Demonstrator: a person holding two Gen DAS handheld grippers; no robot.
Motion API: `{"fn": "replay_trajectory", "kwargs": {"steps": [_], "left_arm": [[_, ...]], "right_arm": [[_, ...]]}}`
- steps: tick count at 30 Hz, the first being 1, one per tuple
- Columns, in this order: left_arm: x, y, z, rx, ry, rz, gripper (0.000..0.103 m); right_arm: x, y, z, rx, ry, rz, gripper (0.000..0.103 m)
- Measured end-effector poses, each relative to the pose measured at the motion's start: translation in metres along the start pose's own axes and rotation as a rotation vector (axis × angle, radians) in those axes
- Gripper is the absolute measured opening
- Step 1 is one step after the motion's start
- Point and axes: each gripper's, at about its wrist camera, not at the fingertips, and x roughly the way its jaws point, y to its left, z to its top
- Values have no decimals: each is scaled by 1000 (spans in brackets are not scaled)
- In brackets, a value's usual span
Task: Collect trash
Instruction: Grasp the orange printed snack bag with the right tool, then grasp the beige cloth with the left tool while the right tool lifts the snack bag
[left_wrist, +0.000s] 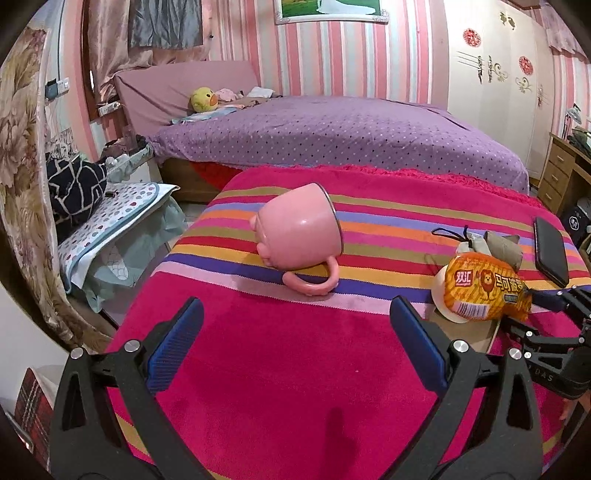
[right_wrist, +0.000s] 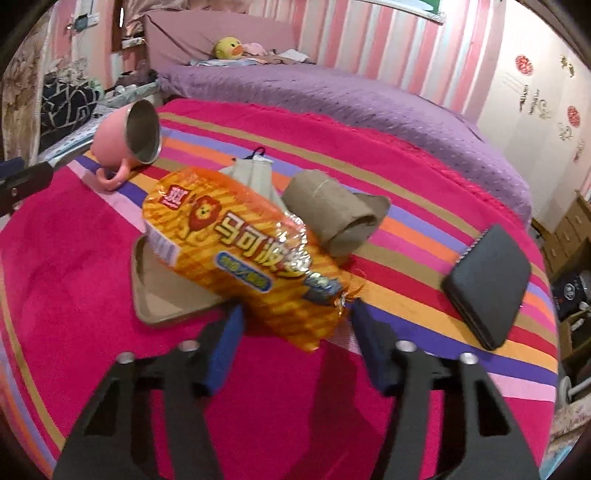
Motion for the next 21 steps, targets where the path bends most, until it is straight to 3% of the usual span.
{"fn": "replay_trajectory", "kwargs": {"steps": [1,7,13,21], "left_arm": [[0,-2,0,2,-1,0,97],[-2,-16,0,27,-1,-2,97],[-3,-36,-3,53,6,-26,97],[7,-80,-7,68,68,-125,97]], "right_arm": [[-1,0,-1,0,-4,7,37],[-23,-18,-13,48,-63,6,18],[-61,-61,-38,146,-105,-45,15],[-94,-117,-64,248,-119,-111,15]]}}
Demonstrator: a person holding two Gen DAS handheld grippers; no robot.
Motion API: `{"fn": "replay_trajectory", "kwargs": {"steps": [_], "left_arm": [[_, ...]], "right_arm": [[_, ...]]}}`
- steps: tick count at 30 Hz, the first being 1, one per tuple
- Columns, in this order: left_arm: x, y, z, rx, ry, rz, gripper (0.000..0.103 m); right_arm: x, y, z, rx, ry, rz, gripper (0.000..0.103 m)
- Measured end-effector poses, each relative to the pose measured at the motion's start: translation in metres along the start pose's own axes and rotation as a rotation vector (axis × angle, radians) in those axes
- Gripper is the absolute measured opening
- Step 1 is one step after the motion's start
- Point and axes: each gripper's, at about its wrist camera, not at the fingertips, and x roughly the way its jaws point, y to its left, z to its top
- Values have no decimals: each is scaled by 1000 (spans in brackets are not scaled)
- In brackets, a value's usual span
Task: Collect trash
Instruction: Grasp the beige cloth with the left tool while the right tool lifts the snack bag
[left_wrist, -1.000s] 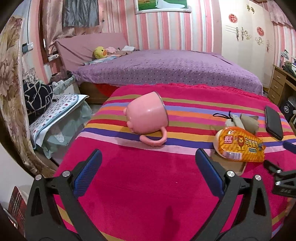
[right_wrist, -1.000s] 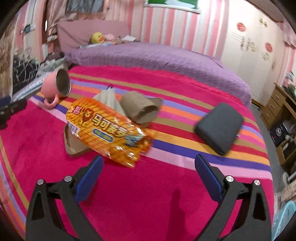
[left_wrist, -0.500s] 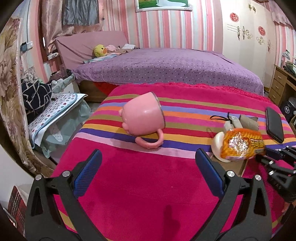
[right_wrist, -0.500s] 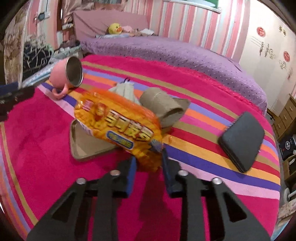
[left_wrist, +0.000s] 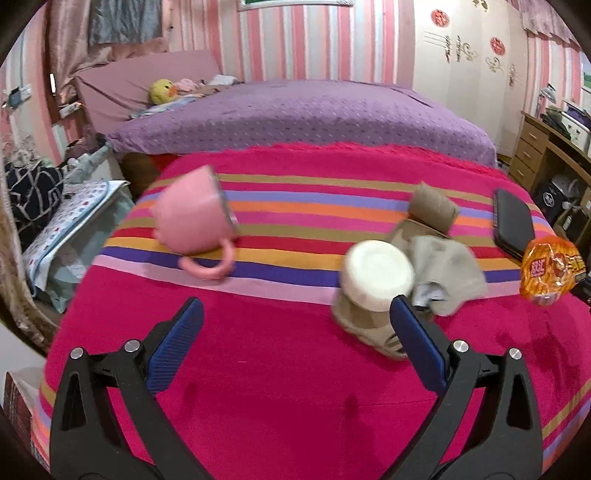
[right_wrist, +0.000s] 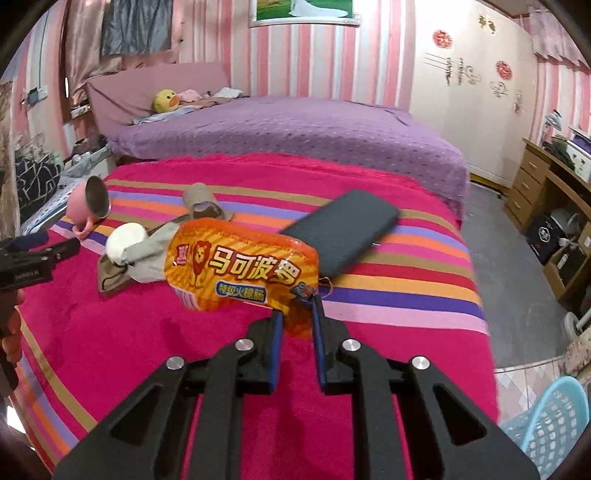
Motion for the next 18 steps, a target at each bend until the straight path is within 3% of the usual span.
{"fn": "replay_trajectory", "kwargs": {"steps": [6,12,15,18], "left_arm": [[5,-39,0,20,6,-59,97],[13,-82,0,73,-2,-71,95],[19,-97,1,113,3,-74,83],[29,-102,0,122,41,-83,64]], "right_arm": [[-30,-36,-19,51,1,-41,15],[-45,-75,-35,106,3,-73,15],[-49,-89,-39,109,7,-90,15],[-52,-101,-41,126,3,-90,15]]}}
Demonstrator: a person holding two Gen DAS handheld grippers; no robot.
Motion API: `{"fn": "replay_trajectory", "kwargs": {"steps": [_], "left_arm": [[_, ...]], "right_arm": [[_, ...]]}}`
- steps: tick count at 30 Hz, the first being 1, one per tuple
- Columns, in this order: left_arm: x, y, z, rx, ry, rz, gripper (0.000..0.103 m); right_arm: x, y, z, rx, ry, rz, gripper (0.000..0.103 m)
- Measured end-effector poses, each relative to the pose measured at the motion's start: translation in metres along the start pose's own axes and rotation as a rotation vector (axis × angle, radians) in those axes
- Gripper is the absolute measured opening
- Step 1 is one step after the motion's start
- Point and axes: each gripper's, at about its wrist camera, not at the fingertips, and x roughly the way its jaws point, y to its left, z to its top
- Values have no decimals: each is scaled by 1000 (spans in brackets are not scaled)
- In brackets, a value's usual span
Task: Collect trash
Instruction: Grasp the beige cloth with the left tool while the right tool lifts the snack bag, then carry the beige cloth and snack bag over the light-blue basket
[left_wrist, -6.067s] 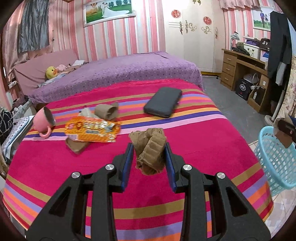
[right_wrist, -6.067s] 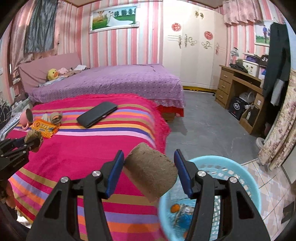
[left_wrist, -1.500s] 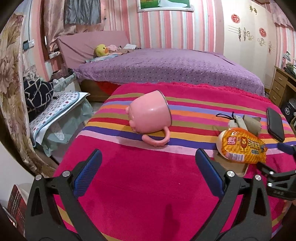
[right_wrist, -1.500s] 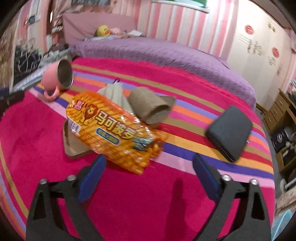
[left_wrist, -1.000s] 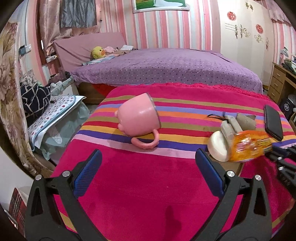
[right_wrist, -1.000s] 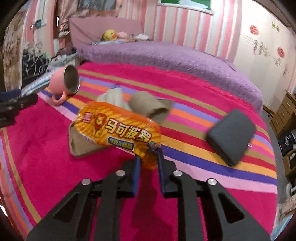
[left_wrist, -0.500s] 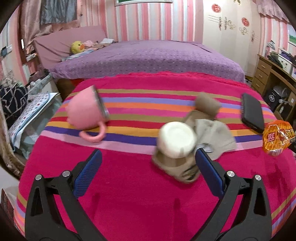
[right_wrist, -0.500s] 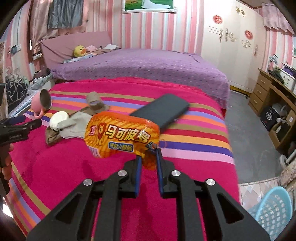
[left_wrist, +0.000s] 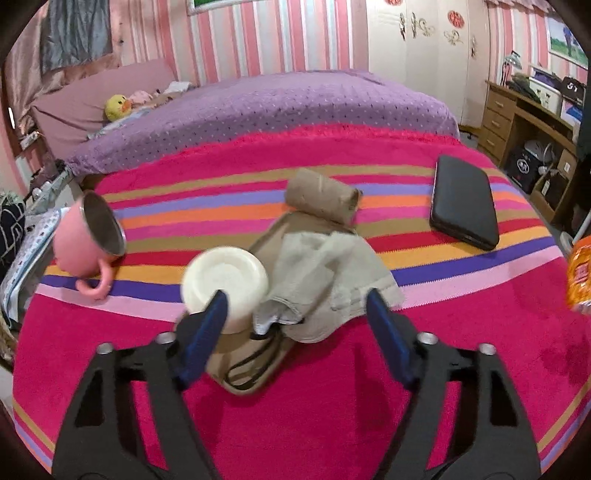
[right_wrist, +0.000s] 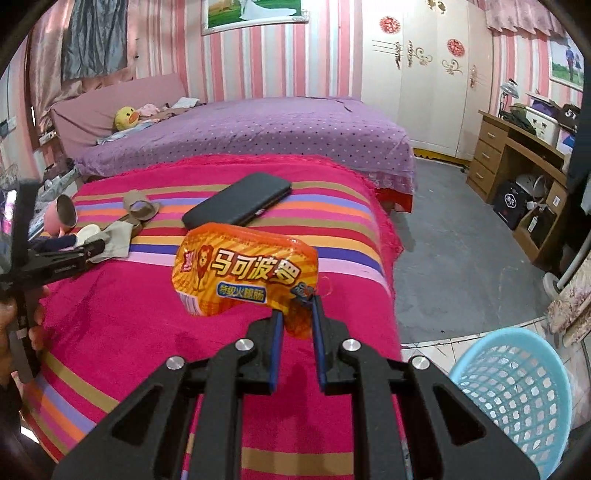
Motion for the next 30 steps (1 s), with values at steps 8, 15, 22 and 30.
{"fn": "replay_trajectory", "kwargs": {"steps": [8,15,22,30], "left_arm": [[-5,-9,-2,46,-4,12,21],[-39,-24,-8,68,-55,-32,16],[-80,-56,-19,119,-127,-88,16],[-112,-111,-28,137,-158,-148,16]], "right_arm": [[-16,-13,-1,3,-31,-11,15],[-34,-28,-8,8,-52,-29,15],[-55,-49,-16,16,-76,-55,15],[-78,-99,-30,72,-88,-110,15]]}}
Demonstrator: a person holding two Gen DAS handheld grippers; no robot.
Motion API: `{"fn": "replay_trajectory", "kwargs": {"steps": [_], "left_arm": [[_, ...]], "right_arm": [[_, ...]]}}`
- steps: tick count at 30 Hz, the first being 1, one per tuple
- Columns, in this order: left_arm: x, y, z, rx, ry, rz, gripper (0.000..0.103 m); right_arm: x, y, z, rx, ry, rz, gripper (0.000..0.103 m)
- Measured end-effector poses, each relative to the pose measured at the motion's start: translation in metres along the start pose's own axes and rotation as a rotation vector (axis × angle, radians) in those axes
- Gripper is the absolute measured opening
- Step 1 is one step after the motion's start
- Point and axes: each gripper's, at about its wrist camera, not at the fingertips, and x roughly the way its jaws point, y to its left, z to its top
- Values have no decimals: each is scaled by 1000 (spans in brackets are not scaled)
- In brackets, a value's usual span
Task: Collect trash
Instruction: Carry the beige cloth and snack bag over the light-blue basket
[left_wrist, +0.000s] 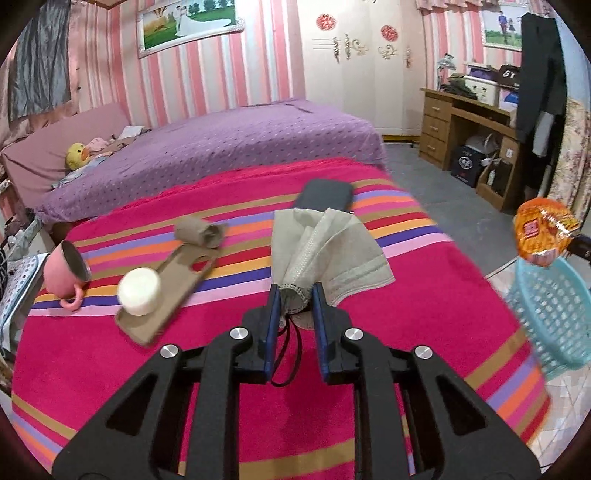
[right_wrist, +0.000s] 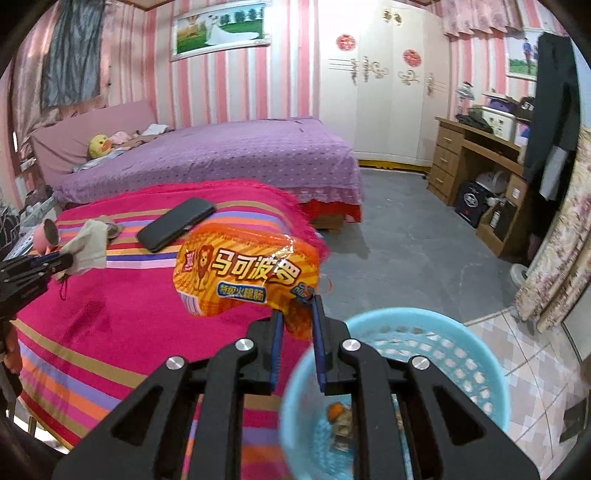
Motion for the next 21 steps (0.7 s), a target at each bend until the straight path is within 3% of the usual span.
{"fn": "replay_trajectory", "kwargs": {"steps": [11,21], "left_arm": [[-8,-116,-1,65,-38,-75,16],[-4,-231,-11,172,-29,-230,16]], "right_arm": [[-19,-94,-23,112,1,-113,15],[-35,-163,-49,201,7,-217,15]]}}
